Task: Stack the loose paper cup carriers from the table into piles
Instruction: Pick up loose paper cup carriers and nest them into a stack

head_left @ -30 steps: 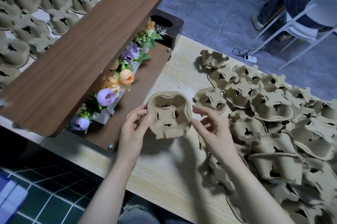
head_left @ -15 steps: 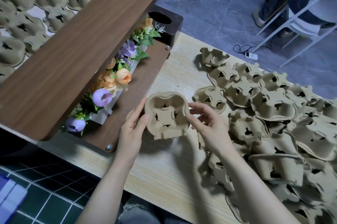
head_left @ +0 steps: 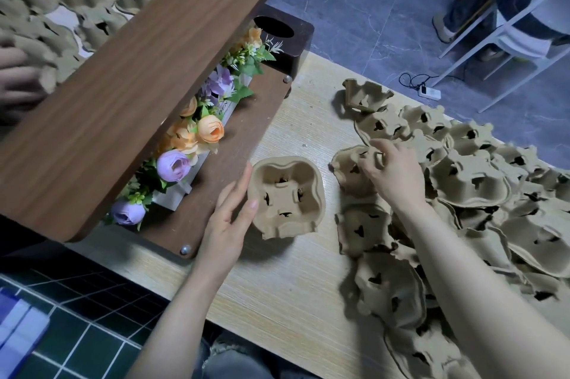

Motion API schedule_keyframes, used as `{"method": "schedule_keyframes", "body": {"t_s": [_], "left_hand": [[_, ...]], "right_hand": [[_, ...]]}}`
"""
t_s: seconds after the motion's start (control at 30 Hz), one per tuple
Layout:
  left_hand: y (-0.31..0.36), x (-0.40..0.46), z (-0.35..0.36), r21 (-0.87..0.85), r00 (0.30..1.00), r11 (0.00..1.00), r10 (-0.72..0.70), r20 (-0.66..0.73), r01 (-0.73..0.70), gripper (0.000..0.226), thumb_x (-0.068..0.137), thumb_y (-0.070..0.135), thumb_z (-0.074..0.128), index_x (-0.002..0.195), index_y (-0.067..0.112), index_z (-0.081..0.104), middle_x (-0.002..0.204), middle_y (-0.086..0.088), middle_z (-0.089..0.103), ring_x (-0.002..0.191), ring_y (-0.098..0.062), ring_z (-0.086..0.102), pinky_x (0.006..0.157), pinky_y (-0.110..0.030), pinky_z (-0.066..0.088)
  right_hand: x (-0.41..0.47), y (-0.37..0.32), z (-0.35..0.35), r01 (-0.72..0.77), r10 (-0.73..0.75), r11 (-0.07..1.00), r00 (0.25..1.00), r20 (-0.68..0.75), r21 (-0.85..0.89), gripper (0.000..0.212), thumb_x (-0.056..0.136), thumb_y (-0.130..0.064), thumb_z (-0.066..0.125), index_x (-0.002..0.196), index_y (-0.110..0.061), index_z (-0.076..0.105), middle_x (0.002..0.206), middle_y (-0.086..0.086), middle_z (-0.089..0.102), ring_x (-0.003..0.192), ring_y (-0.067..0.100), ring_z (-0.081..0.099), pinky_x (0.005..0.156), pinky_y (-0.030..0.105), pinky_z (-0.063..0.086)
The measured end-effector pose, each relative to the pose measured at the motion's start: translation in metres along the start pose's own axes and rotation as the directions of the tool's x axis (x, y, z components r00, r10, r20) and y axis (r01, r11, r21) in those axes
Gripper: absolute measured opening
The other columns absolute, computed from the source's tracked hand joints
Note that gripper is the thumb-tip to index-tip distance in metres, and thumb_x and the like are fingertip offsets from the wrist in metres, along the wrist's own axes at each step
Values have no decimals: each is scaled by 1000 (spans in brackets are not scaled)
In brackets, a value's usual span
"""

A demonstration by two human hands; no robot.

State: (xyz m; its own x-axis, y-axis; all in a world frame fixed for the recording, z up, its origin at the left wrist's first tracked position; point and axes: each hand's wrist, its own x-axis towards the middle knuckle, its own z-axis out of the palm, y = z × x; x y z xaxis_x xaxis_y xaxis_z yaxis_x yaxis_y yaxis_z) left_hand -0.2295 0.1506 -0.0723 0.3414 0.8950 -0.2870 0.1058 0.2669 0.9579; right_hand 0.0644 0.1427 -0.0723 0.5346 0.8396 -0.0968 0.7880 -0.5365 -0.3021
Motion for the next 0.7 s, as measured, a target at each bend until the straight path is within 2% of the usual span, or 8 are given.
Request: {"method": "schedule_keyframes", "body": {"t_s": [0.13, 0.27, 0.4, 0.47, 0.57, 0.7], "left_hand": [[2, 0, 0, 18, 1000, 1000, 21, -1, -21, 42, 99, 23, 50, 135, 45, 47, 144, 16, 45, 129, 14, 41, 96, 1, 32], [5, 0, 0, 20, 1000, 1000, 24, 7, -24, 42, 100, 21, 50, 133, 46, 48, 143, 18, 46, 129, 14, 41, 95, 1, 31], [5, 1, -1, 13, 1000, 1000, 27, 11, -27, 41, 98, 24, 51, 133, 46, 49, 143, 18, 47, 130, 11, 41, 99, -1, 31], [6, 1, -1, 6, 1000, 1000, 21, 13, -21, 41, 95, 28, 52, 132, 47, 50, 142, 17, 48, 131, 10, 42, 100, -2, 31], [6, 1, -1, -8, 1000, 1000, 9, 22, -9, 41, 93, 33, 53, 130, 50, 51, 141, 17, 49, 130, 9, 43, 103, -5, 33], [6, 3, -2, -74, 1000, 997, -4, 30, 7, 42, 93, 28, 57, 129, 49, 55, 143, 17, 49, 132, 6, 43, 112, -25, 33]], "right_hand": [[11, -2, 7, -5, 14, 991, 998, 64, -132, 52, 89, -43, 63, 135, -22, 53, 121, 14, 57, 121, 34, 44, 91, 41, 41], [15, -1, 11, -33, 55, 977, 993, 102, -211, 58, 87, -43, 65, 139, -23, 48, 125, 16, 55, 123, 34, 42, 92, 42, 41], [14, -1, 10, -60, 87, 984, 983, 160, -171, 59, 88, -40, 62, 142, -24, 45, 125, 17, 54, 121, 36, 44, 93, 42, 42], [9, -1, 8, -58, 74, 992, 988, 138, -114, 60, 86, -37, 63, 142, -26, 45, 124, 16, 52, 119, 35, 45, 90, 41, 44], [0, -1, 2, -55, 51, 996, 997, 59, 70, 63, 81, -33, 65, 140, -28, 44, 123, 9, 53, 115, 30, 50, 84, 39, 46], [-13, -6, -11, -67, 85, 923, 996, -31, 379, 70, 77, -26, 71, 141, -26, 43, 117, 5, 58, 102, 22, 57, 89, 43, 49]]}}
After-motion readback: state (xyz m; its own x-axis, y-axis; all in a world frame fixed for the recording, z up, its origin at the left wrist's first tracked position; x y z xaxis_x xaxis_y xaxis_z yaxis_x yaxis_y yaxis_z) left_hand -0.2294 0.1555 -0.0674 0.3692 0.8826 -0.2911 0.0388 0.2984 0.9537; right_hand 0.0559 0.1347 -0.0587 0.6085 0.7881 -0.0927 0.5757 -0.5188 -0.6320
